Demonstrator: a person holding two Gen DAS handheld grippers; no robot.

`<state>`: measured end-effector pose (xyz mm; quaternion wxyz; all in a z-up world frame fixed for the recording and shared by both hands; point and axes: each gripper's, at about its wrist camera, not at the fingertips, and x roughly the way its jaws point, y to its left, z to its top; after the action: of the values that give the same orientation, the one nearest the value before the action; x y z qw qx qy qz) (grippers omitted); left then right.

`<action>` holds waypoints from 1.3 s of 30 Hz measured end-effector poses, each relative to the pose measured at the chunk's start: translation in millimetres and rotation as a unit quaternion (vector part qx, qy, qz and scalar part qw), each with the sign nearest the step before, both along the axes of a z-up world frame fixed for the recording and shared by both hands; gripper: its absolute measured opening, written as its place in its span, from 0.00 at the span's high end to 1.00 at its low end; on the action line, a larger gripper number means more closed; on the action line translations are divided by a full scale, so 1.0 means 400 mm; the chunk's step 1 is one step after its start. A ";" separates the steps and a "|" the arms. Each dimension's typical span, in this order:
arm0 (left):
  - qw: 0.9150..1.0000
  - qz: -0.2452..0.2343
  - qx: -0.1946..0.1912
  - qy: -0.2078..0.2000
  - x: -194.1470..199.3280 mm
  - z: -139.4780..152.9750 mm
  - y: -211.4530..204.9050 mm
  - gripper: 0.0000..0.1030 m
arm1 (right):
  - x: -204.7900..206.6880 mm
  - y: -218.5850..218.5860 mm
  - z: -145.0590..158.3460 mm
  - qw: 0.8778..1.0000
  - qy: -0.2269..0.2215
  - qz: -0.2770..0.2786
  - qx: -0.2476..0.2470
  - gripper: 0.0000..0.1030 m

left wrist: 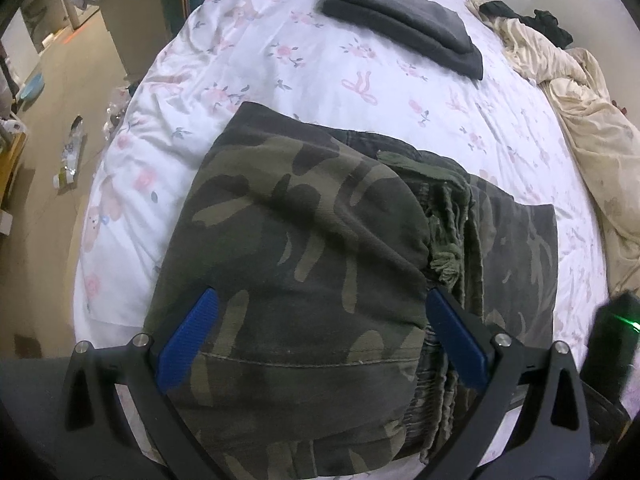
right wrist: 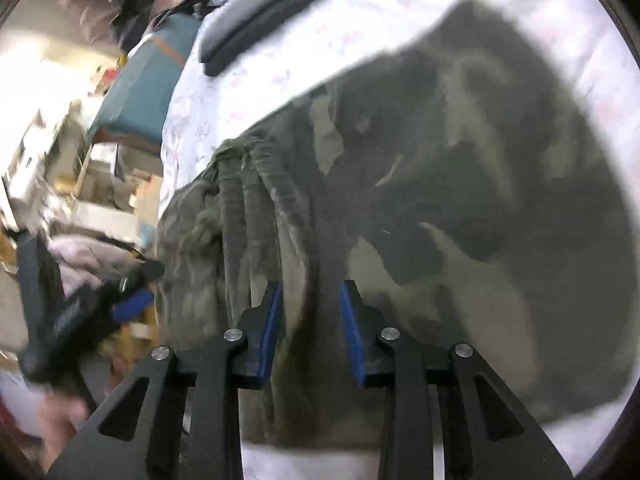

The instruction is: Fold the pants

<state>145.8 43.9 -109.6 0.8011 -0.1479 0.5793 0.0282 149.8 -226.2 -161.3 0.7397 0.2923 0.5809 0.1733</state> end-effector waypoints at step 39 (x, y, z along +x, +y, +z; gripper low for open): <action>0.999 0.004 -0.032 0.030 0.039 -0.018 -0.026 0.01 | 0.340 -0.234 0.037 0.973 -0.069 -0.049 -0.216 0.99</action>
<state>161.5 33.6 -116.8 0.7782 -0.1744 0.6031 0.0171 286.0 -319.8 -146.7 0.8312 0.1409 0.5371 0.0267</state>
